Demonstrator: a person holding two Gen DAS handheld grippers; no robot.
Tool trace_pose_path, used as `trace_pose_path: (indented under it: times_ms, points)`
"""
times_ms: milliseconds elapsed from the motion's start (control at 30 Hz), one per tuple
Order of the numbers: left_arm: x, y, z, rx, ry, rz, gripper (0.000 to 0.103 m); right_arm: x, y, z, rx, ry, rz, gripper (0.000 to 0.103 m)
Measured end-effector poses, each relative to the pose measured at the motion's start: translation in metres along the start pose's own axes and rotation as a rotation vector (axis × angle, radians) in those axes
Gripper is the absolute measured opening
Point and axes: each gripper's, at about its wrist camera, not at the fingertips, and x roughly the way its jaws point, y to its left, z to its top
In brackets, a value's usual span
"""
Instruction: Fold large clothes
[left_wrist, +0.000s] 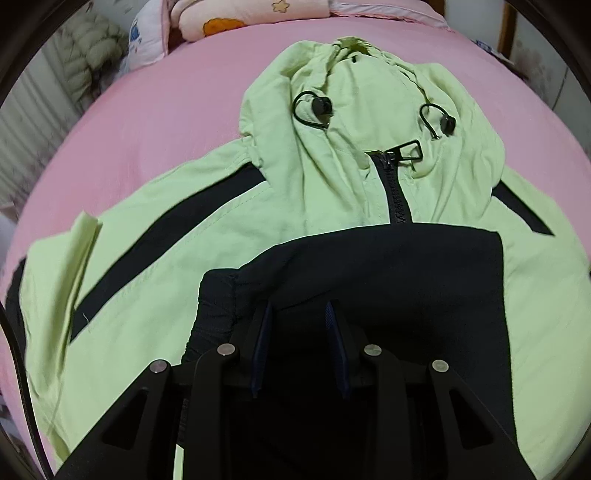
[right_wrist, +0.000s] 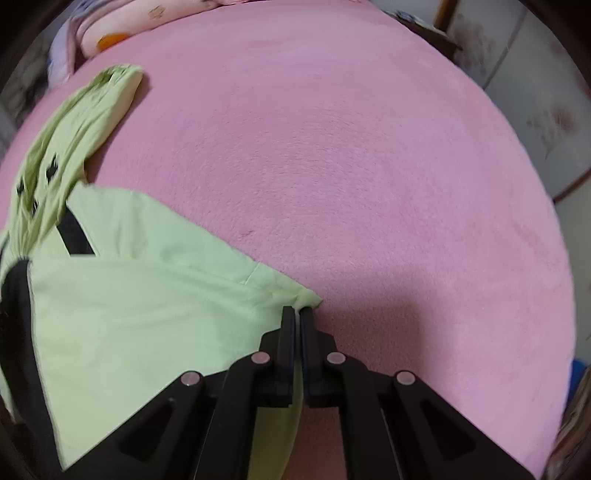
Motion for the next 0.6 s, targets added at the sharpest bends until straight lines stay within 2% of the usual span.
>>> trace_pose_path:
  times_ms: [67, 133, 200, 267, 367, 433, 500, 600]
  points:
    - [-0.003, -0.003, 0.004, 0.01, 0.026, 0.004, 0.03, -0.013, -0.002, -0.002, 0.009, -0.01, -0.013, 0.007]
    - [-0.012, -0.002, 0.007, -0.008, 0.058, -0.018, 0.038, -0.038, -0.001, -0.007, 0.026, -0.052, -0.008, 0.009]
    - [-0.026, 0.001, 0.014, -0.042, 0.049, -0.046, 0.051, -0.066, 0.008, -0.019, 0.021, -0.097, 0.048, 0.011]
    - [-0.046, 0.002, 0.011, -0.082, 0.023, -0.075, 0.059, -0.087, 0.02, -0.034, 0.002, -0.128, 0.098, 0.012]
    - [-0.065, -0.002, -0.002, -0.113, 0.023, -0.123, 0.06, -0.109, 0.05, -0.065, -0.026, -0.146, 0.203, 0.012]
    - [-0.068, -0.011, -0.014, -0.117, 0.04, -0.135, 0.06, -0.111, 0.071, -0.074, -0.047, -0.131, 0.232, 0.012]
    - [-0.062, -0.02, -0.026, -0.109, 0.078, -0.116, 0.06, -0.1, 0.083, -0.09, -0.081, -0.105, 0.212, 0.012]
    - [-0.047, -0.021, -0.049, -0.104, 0.107, -0.067, 0.06, -0.084, 0.082, -0.105, -0.086, -0.096, 0.131, 0.012]
